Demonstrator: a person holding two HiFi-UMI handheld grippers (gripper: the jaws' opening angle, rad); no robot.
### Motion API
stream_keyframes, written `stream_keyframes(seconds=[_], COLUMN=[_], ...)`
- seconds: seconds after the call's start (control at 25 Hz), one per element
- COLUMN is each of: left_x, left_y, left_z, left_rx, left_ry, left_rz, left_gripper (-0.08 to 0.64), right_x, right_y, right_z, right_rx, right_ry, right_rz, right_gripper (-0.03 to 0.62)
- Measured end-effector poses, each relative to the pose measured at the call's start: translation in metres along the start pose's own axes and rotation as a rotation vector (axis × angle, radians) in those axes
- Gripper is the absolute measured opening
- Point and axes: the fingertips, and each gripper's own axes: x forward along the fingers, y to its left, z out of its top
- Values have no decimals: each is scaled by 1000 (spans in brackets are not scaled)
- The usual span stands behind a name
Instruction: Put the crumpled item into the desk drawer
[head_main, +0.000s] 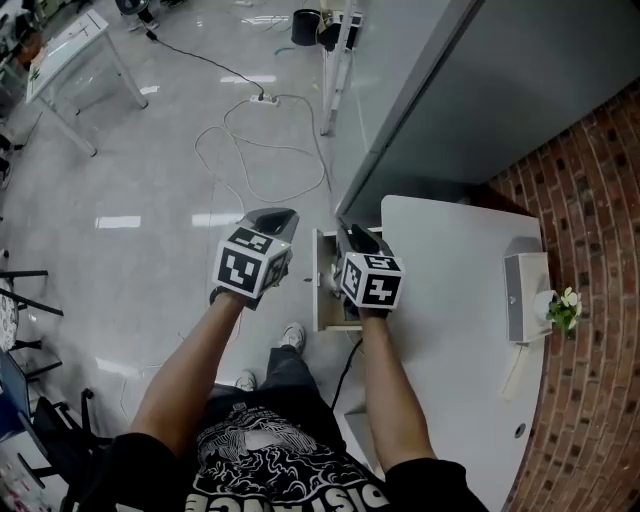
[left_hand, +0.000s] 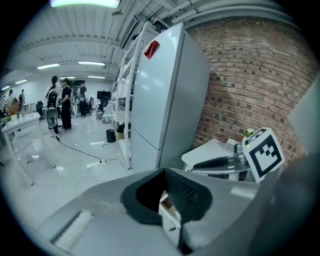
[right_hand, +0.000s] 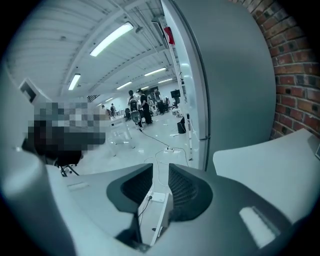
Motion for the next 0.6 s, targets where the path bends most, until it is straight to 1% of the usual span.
stream_keyframes(seconds=[0.12, 0.28, 0.4, 0.6], left_x=[-11, -22, -30, -50], left_y=[1, 8, 17, 31], left_z=[14, 37, 48, 59], left_rx=[17, 29, 29, 38], left_ry=[-17, -68, -103, -113], left_rz=[16, 38, 52, 66], left_gripper=[0, 0, 0, 0], right_x=[-9, -14, -16, -22], right_y=[9, 21, 28, 44], right_z=[24, 56, 74, 100], right_rx=[-21, -63, -74, -101], right_ry=[-30, -79, -104, -147], right_rz=[21, 46, 57, 64], right_gripper=[100, 100, 100, 98])
